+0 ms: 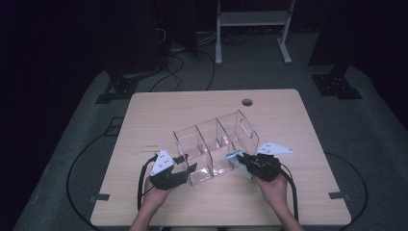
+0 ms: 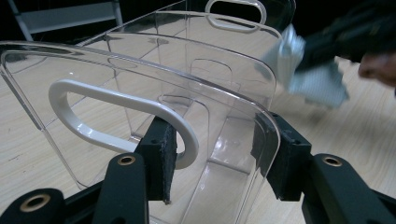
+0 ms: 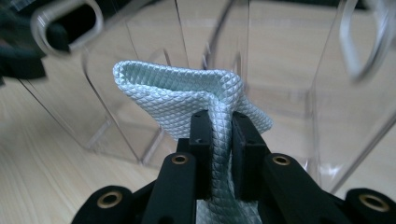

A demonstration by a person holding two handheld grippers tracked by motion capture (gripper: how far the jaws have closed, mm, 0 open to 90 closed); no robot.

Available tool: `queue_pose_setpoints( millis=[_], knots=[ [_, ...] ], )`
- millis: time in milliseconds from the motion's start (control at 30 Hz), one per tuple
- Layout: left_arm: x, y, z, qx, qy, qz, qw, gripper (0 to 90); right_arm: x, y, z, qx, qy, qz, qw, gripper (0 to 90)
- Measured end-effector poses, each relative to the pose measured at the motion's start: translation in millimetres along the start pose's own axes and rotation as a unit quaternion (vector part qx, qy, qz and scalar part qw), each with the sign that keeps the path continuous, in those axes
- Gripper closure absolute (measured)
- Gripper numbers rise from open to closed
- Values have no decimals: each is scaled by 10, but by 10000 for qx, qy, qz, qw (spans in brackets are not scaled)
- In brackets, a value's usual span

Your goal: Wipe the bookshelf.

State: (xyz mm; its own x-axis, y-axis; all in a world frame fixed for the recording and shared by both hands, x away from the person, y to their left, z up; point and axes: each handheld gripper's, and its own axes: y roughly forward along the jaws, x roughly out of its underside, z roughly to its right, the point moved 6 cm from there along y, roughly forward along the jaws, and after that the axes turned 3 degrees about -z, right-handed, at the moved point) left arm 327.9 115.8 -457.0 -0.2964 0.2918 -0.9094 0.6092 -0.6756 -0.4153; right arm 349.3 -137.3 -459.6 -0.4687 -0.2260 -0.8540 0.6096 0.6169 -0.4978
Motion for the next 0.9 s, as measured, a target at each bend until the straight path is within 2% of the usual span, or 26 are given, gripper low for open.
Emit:
queue_pose_setpoints(
  millis=[100, 200, 333, 433, 500, 567, 733, 900],
  knots=[
    [4, -1, 6, -12, 18, -6, 10000, 497, -72, -2, -33, -27, -29, 46, 10000, 799],
    [4, 0, 6, -15, 10, -7, 10000, 497, -22, 38, -43, -75, -6, 41, 10000, 799],
    [3, -1, 9, -23, 13, -16, 10000, 497, 153, 146, -32, -8, -54, -259, 9996, 799],
    [0, 6, 14, -17, 22, -10, 10000, 496, 297, 240, 22, -70, 82, -480, 9988, 799],
    [2, 9, 20, -20, 21, -11, 10000, 496, 322, 251, 36, -67, 102, -533, 9985, 799],
    [5, 7, 20, -12, 26, -3, 10000, 496, 278, 213, 33, -55, 76, -470, 9989, 799],
    [6, 6, 21, -13, 38, -15, 10000, 495, 96, 73, -3, -18, -1, -120, 9999, 799],
    [3, 8, 28, -18, 36, -12, 10000, 495, 192, 142, 20, -28, 26, -231, 9997, 799]
  ],
)
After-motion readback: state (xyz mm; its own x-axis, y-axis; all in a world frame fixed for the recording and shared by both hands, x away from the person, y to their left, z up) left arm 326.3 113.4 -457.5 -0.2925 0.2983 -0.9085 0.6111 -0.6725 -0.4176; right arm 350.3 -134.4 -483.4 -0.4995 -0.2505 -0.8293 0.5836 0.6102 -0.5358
